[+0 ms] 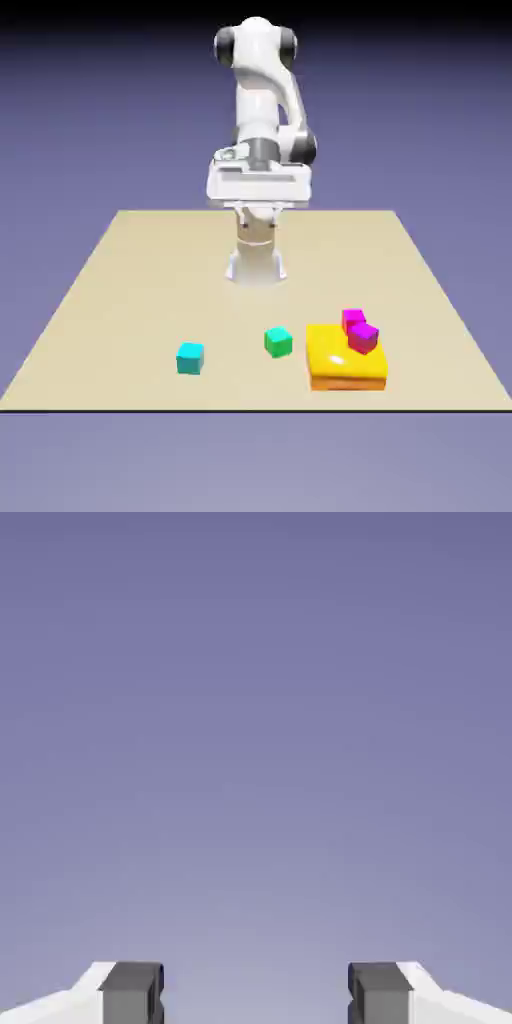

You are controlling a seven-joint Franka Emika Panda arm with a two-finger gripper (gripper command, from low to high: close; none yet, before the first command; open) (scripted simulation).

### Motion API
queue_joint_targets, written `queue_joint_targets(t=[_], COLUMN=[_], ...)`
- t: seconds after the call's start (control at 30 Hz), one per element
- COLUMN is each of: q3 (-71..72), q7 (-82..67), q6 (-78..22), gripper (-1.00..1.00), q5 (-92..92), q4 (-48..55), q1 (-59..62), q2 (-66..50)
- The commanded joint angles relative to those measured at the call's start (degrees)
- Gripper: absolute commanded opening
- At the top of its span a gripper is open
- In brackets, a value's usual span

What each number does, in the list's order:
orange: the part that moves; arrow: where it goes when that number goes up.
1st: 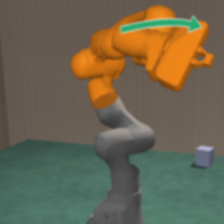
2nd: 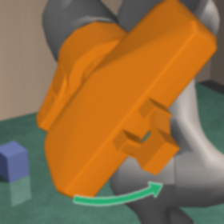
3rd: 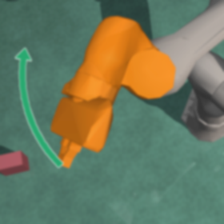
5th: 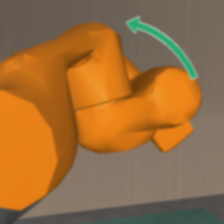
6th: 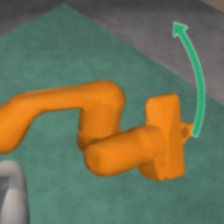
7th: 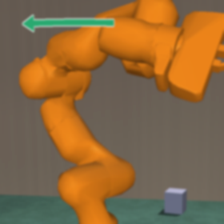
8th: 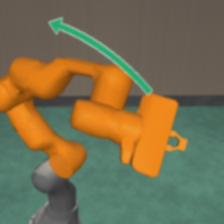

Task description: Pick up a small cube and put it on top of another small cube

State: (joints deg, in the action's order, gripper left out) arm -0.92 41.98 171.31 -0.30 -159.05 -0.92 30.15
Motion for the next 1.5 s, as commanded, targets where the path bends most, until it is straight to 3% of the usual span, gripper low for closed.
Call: queue_joint_targets(t=[0.0, 1.1, 1.17, 1.3, 1.33, 1.47], q3=[-0.8, -25.9, -26.3, -25.3, -25.3, -26.2], q7=[-0.4, -13.5, -13.7, -14.3, -14.3, -13.8], q6=[-2.2, -76.0, -77.2, -68.3, -68.3, -75.8], gripper=[0.00, 0.00, 0.00, 0.00, -1.00, -1.00], q5=[-0.2, -8.4, -8.5, -9.9, -9.9, -8.7], q4=[1.6, 55.0, 55.9, 48.8, 48.8, 54.7], q1=[-0.2, -6.7, -6.8, -7.0, -7.0, -6.8], q2=[-2.1, -70.6, -71.7, -73.8, -73.8, -72.0])
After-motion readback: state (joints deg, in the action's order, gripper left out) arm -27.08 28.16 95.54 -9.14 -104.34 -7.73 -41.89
